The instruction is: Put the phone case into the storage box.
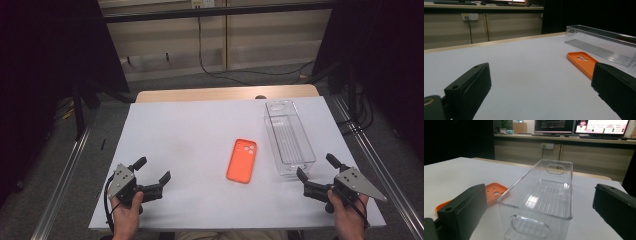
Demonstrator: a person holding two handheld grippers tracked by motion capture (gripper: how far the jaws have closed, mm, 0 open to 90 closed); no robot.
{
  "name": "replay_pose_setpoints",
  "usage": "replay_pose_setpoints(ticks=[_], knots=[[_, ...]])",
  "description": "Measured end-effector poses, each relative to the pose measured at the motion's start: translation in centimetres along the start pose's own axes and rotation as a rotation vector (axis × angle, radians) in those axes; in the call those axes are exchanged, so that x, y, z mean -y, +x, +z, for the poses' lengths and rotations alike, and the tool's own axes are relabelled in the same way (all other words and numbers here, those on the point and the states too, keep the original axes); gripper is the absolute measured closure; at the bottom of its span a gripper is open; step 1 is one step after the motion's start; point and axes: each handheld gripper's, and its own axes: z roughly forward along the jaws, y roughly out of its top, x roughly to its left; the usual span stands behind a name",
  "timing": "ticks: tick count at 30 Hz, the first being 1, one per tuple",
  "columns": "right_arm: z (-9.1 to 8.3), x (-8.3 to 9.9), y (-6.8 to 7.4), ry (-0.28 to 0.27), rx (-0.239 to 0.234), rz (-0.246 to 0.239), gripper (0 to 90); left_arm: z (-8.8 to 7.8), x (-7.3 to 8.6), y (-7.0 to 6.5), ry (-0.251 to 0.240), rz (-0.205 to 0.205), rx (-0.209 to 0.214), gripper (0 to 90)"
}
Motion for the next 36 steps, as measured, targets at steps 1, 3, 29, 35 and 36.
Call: replay_pose_setpoints(ticks=[1,3,29,35,36], knots=[[0.0,0.0,0.0,-0.002,0.001,0.001,0.0,0.0,0.0,-0.1,-0.001,-0.004,0.002,2.6],[-0.1,0.0,0.0,-0.011,0.001,-0.007,0.0,0.2,0.0,-0.2,0.002,0.001,0.007,2.6],[0.0,0.0,0.0,-0.008,-0.009,-0.004,0.0,4.4,-0.6,-2.8,0.007,0.032,0.102,2.0],[-0.1,0.0,0.0,-0.010,-0.009,-0.002,0.0,5.2,-1.0,-3.6,-0.006,0.023,0.133,2.1],[-0.1,0.0,0.0,-0.010,-0.009,-0.002,0.0,5.2,-1.0,-3.6,-0.006,0.023,0.133,2.1]])
